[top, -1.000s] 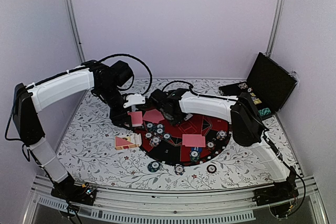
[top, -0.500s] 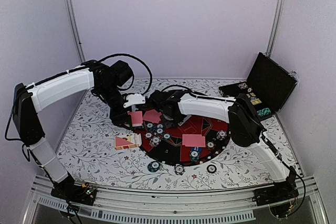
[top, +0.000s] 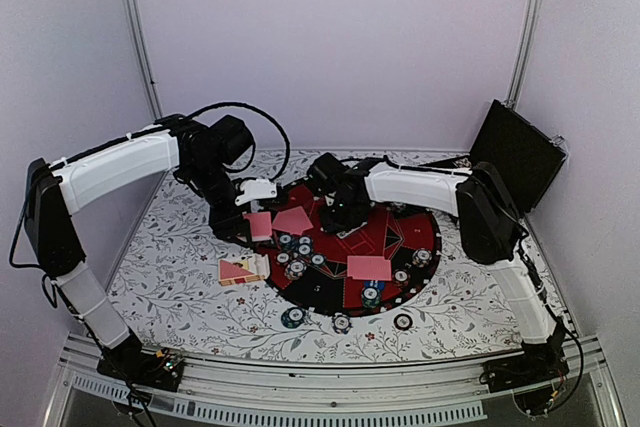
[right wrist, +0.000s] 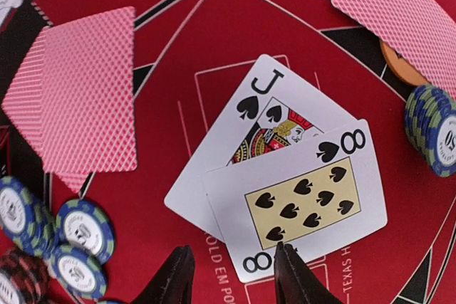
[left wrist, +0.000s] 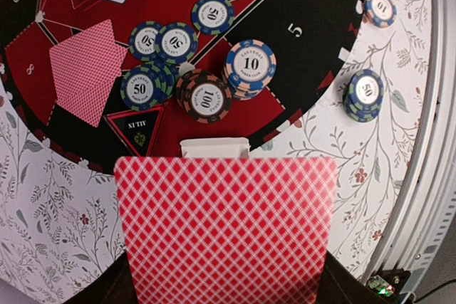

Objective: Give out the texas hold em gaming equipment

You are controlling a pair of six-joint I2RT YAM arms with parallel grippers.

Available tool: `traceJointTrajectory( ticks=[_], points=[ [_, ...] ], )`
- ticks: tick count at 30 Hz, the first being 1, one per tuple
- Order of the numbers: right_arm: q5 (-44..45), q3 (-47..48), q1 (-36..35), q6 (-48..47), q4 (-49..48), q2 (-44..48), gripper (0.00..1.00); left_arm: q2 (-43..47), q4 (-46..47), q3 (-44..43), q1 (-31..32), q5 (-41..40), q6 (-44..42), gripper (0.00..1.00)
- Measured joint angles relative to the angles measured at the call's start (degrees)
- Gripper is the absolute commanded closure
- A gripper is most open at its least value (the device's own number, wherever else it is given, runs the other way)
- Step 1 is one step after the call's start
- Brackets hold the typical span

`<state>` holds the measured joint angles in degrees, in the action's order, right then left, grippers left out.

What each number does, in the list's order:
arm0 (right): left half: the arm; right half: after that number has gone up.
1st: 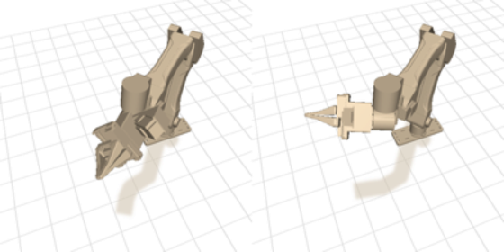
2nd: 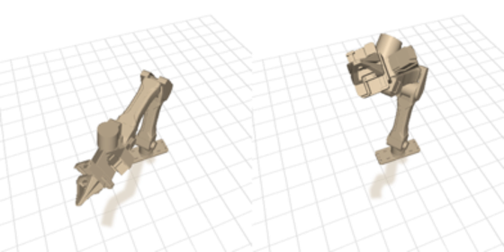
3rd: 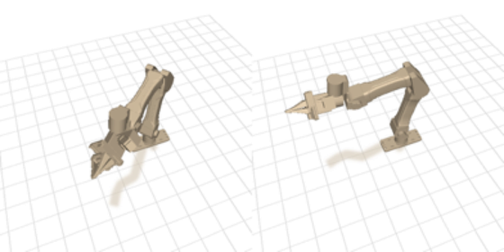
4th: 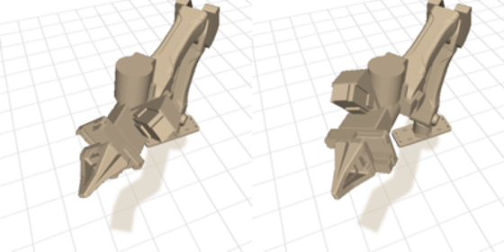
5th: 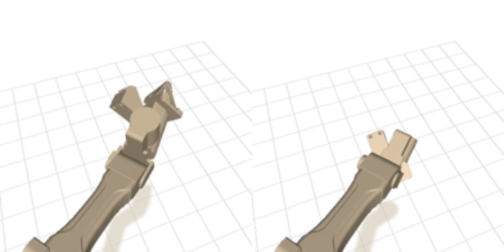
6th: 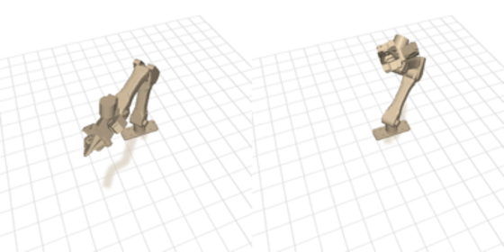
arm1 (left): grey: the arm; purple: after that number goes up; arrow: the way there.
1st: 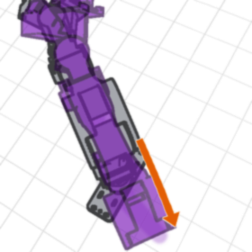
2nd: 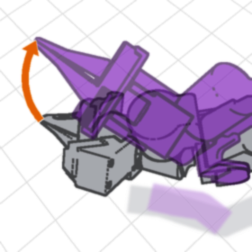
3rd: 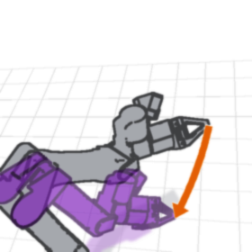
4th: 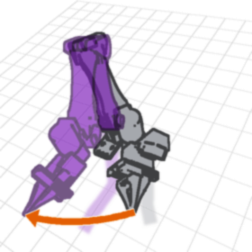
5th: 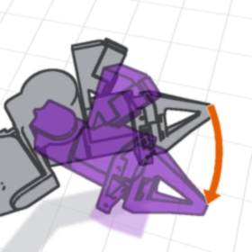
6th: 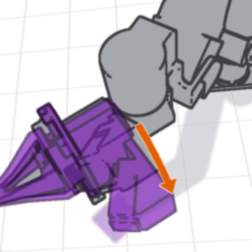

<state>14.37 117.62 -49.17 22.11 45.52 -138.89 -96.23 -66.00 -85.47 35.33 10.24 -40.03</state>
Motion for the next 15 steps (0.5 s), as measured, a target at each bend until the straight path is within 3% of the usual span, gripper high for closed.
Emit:
traceJointTrajectory(
  ticks=[5, 11, 15],
  points=[
    [-11.6, -9.6, 3.2, 3.7, -6.6, 9.7, 0.24, 0.0, 0.0, -0.2, 0.0, 0.0, 0.0, 1.00],
    [-27.9, -24.0, 5.6, 10.4, -20.9, 25.4, 0.18, 0.0, 0.0, -0.8, 0.0, -0.1, 0.0, 1.00],
    [-39.6, -30.7, 5.4, 16.8, -33.3, 28.7, 0.18, 0.0, 0.0, -1.2, 0.0, -0.1, 0.1, 1.00]
  ],
)
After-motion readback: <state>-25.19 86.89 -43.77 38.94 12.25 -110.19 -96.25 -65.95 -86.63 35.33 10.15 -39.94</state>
